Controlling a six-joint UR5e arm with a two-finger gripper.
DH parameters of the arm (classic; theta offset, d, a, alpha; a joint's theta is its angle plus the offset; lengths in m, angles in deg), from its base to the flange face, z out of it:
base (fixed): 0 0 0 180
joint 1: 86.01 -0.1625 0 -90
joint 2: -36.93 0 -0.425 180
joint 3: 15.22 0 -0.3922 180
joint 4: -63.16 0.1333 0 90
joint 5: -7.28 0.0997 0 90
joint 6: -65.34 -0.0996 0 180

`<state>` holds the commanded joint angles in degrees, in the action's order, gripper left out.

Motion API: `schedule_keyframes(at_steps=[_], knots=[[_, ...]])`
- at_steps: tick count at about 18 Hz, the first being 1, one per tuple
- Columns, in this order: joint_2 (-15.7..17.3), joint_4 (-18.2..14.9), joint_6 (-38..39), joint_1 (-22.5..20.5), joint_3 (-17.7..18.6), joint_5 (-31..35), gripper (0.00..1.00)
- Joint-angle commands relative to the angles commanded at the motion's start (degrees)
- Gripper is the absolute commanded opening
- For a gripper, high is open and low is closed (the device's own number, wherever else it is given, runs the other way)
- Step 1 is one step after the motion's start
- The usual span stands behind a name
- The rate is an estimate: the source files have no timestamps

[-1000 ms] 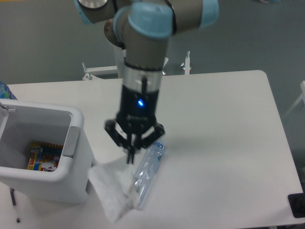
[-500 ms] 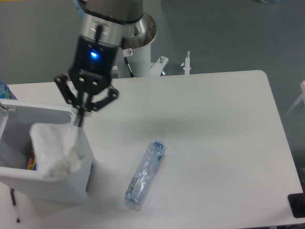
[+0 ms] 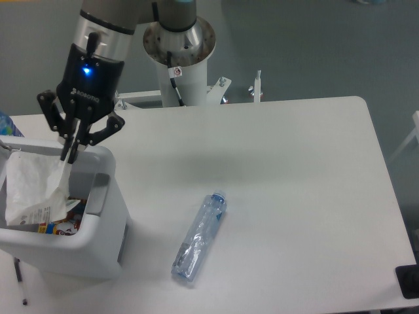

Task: Place the trash in the trash can
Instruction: 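Open the gripper to drop the bag into the bin, then move the open gripper over the clear water bottle and lower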

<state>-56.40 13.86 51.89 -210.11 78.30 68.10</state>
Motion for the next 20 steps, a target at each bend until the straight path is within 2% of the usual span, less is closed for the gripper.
schedule_keyframes(at_steps=[1,3,6,11,16,20], knots=[[-0.18,0.18,-0.09,0.0,-0.26,0.0,0.66],[-0.53,0.35,-0.09,0.0,-1.14,0.09,0.73],[-1.58,0.35,-0.09,-0.26,-3.68,0.0,0.73],[-7.29,0.18,0.79,-3.5,-11.59,0.35,0.79],[-10.19,0.18,0.0,-8.95,-11.52,0.7,0.82],[-13.8,0.26,0.09,-13.35,-11.6,1.14,0.85]])
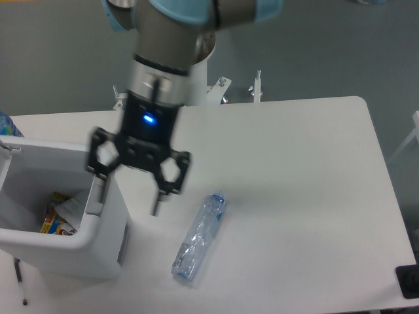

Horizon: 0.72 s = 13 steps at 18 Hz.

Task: Place the trash in the trash can
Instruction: 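Move the open gripper over the clear water bottle and lower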

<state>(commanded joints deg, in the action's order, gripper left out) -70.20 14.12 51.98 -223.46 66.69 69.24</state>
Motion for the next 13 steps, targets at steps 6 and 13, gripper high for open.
schedule_keyframes(at_steps=[6,13], knots=[[-5.28,0.35,-0.09,-0.98,-1.05,9.64,1.0],[-9.23,1.93,0.0,1.04,-1.85,10.81,1.0]])
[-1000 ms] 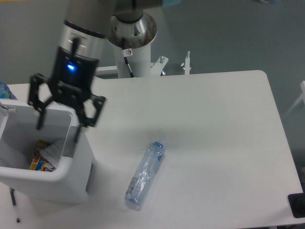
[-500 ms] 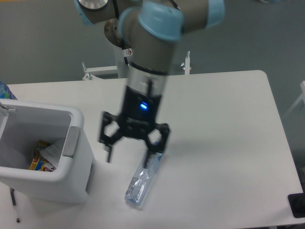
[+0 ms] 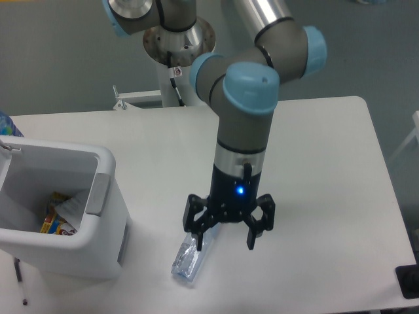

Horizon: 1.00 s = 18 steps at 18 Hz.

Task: Place the trash in the trash can
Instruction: 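Move the open gripper over the clear water bottle and lower, then rotate the gripper to align with the bottle and close on it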

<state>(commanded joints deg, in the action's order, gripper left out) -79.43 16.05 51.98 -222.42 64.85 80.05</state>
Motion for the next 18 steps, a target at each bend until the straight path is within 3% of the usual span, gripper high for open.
schedule_keyframes(at_steps=[5,11,16,18], knots=[[-2.29,0.09,-0.52,0.88,0.27,0.44,1.0],[-4.75,-1.32,-11.41,3.6,0.35,5.09,1.0],[-5.63,-7.63,-18.0,5.36,-0.08,6.77,1.0],[-6.94,-8.17,-19.33,6.07,-0.44,7.56,1.0]])
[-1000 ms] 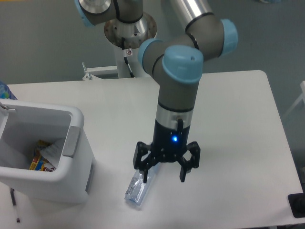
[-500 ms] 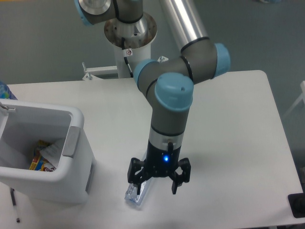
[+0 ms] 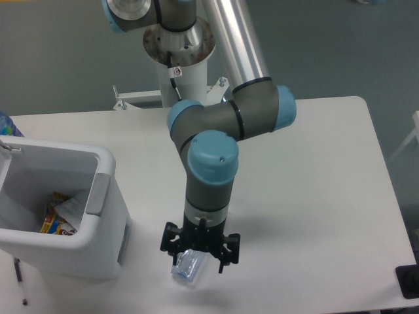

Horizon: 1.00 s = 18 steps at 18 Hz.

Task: Place the trash in the trash can
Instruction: 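Rotate the gripper to align with the bottle and close on it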

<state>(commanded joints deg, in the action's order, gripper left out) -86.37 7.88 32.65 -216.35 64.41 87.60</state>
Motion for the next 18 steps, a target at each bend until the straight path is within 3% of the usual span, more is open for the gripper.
schedule_keyframes(at_steps=[3,10,18], knots=[[-1.58,-1.4,-0.18,1.31,-1.32,3.77,1.0],[-6.5,-8.7,-0.27,3.69,-7.12,10.55,1.0],[-8.97,-9.32,-0.18,6.5,-6.95,16.0,1.0]])
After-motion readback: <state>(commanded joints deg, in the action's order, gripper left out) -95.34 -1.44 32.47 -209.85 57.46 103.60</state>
